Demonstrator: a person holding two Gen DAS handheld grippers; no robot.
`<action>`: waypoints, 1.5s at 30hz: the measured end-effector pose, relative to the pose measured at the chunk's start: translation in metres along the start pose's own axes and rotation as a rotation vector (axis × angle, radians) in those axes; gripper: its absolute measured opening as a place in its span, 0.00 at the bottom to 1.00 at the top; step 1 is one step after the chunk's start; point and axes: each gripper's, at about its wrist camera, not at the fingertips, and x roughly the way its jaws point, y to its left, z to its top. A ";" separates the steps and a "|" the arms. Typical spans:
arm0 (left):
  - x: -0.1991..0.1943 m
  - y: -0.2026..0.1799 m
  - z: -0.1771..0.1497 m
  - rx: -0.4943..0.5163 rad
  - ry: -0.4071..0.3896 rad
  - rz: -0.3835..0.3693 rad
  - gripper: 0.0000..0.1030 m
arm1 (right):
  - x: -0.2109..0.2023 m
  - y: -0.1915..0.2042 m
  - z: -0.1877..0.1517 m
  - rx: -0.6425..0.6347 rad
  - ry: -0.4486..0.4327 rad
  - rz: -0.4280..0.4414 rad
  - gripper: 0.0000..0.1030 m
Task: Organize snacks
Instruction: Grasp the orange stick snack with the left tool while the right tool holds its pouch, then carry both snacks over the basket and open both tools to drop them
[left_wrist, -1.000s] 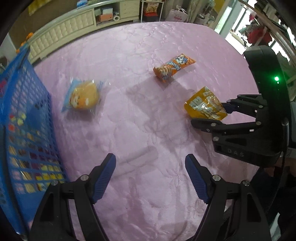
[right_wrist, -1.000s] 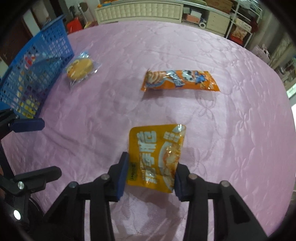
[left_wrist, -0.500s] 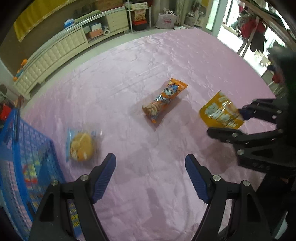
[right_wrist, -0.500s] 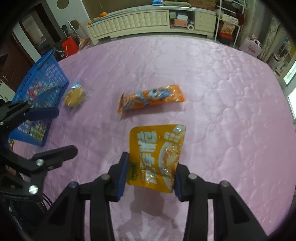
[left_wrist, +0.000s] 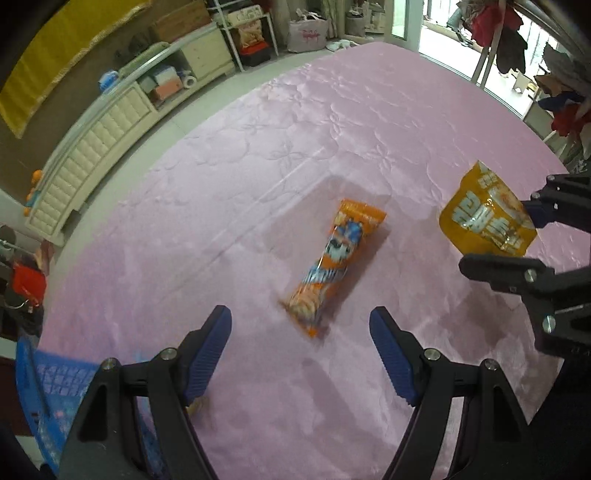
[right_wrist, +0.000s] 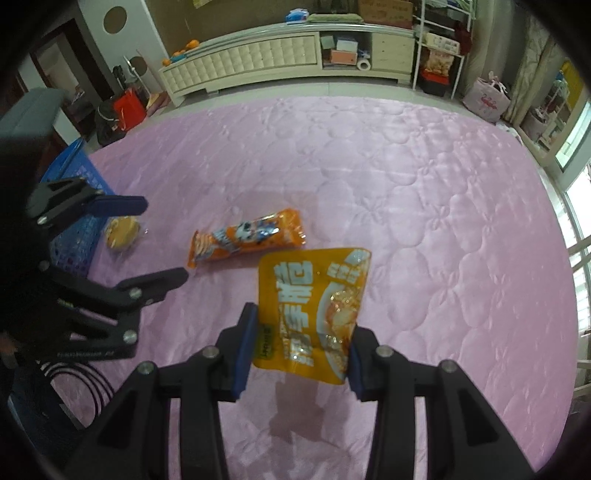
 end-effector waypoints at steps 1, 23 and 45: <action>0.004 -0.001 0.004 0.014 0.004 0.003 0.73 | 0.003 -0.002 0.000 0.001 -0.001 -0.004 0.46; 0.038 -0.017 0.016 0.040 0.030 -0.055 0.12 | 0.016 -0.016 -0.006 0.027 0.014 -0.002 0.46; -0.139 0.016 -0.089 -0.079 -0.202 -0.004 0.12 | -0.101 0.094 0.002 -0.083 -0.110 -0.020 0.46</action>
